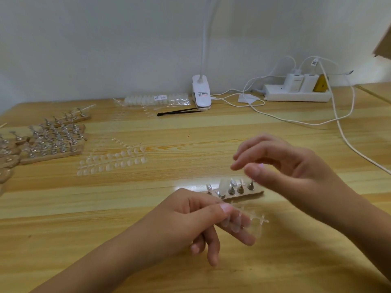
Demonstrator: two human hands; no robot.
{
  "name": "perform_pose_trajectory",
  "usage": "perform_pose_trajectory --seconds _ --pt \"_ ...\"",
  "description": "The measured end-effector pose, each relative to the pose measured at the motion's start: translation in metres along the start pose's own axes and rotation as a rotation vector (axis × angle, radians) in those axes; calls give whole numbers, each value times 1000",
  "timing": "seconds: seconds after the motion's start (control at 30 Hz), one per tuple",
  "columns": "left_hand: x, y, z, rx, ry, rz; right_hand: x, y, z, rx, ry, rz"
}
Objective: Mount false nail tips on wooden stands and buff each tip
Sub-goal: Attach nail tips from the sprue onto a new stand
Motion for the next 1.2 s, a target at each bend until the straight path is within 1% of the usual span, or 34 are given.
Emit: perform_pose_trajectory --seconds 0.07,0.17,0.3,0.33,0.37,0.43,0.47,0.5,0.53,0.57,0.6,0.67,0.7,0.73,0.77,0.8,0.83,0.87,0.97,1.0,1.03,1.1,1.17,1.2 --pt "1 -1 2 19 3 -6 -3 -6 10 -63 1 -31" --pt "1 0 3 42 10 -2 -5 -8 16 -165 51 -84" --pt "0 0 2 78 30 37 -6 -7 19 -217 87 -118" --pt "0 -1 1 81 29 42 -8 -7 19 -262 100 -173" --pt "0 -1 1 81 27 43 -10 -7 19 -368 124 -271" --pt "-1 -2 2 82 23 44 -14 -12 22 -679 157 -547" --pt "-1 -2 3 89 19 45 -16 -12 24 -790 140 -663" --pt "-2 -2 4 117 19 59 -17 -12 25 -825 121 -710" --pt "-3 -2 5 207 38 118 -17 -13 24 -776 112 -689" --pt "-4 -2 5 396 84 252 -16 -15 23 -623 98 -597" --pt "-6 1 4 650 146 420 -15 -17 20 -376 53 -444" --pt "-10 4 3 1187 268 769 -9 -20 15 277 -171 -76" --pt "-12 5 1 1370 295 901 -7 -18 12 556 -239 62" --pt "-12 8 -2 1471 316 983 -5 -14 11 737 -238 152" --pt "-11 10 -7 1512 347 1014 -3 -10 10 830 -198 201" --pt "-10 12 -12 1509 399 1002 -1 -8 10 872 -145 225" --pt "-9 12 -18 1457 467 955 1 -6 10 894 -81 239" --pt "-8 12 -23 1353 537 884 2 -3 8 904 -7 245" --pt "-6 13 -42 842 718 550 4 1 0 838 165 206" --pt "-5 11 -51 706 763 438 4 3 -3 816 193 200" --pt "-2 8 -60 629 798 325 4 5 -5 812 210 202" --pt "3 -1 -79 588 845 112 4 8 -5 815 205 212" --pt "6 -7 -93 677 864 -86 4 11 -3 803 179 237" --pt "7 -9 -96 732 887 -151 4 11 -1 798 163 250"
Point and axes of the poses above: each hand's wrist, its own x-axis towards the middle knuckle, its own z-axis out of the palm, y = z × x, the point moved 1 cm from there along x, towards the middle knuckle, and after that the axes turned 4 degrees about z, right-handed, at the moved point
